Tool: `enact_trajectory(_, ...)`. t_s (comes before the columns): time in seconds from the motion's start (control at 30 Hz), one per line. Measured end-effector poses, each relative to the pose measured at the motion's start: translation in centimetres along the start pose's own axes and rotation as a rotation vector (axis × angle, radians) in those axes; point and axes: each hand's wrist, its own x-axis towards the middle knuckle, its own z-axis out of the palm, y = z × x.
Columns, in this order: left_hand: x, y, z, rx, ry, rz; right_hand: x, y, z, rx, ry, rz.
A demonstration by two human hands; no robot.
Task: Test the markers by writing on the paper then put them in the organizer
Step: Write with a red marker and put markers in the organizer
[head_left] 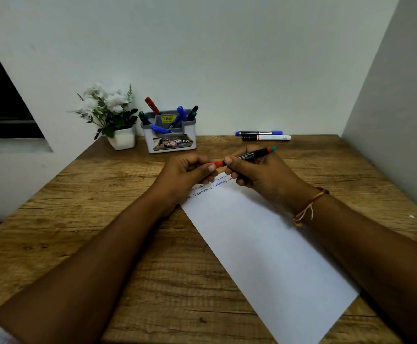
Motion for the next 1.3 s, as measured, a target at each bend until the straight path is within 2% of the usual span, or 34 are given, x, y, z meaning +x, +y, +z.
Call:
enact_trajectory(0.2, -0.2, 0.5, -0.2, -0.090, 0.031, -0.034, 0.0, -0.2, 0.2, 0.009, -0.022, -0.025)
enact_trajectory(0.37, 0.6, 1.4, -0.5, -0.658, 0.126, -0.125, -0.4, -0.4, 0.8, -0.068, -0.136, -0.102)
enact_trajectory(0.43, 0.7, 1.6, -0.8, -0.746, 0.168, -0.151, -0.7, -0.3, 1.2, -0.110, -0.189, -0.098)
enact_trajectory(0.6, 0.3, 1.5, -0.9, -0.600, 0.137, -0.164, -0.3, -0.4, 1.5, -0.015, -0.116, 0.004)
enact_trajectory(0.87, 0.5, 1.3, -0.8, -0.514, 0.131, -0.136, 0.2, -1.3, 2.7, -0.271, -0.038, -0.058)
enact_trajectory(0.97, 0.8, 1.2, -1.4, -0.410, 0.245, -0.109, 0.8, -2.7, 2.7, -0.306, -0.012, -0.108)
enact_trajectory(1.13, 1.6, -0.3, -2.8, -0.052, 0.534, -0.067, 4.6, -5.9, 3.2, -0.370, 0.184, -0.281)
enact_trajectory(1.3, 1.8, -1.2, -3.5, 0.037, 0.682, -0.097, 10.2, -7.0, 5.8, -0.407, 0.353, -0.414)
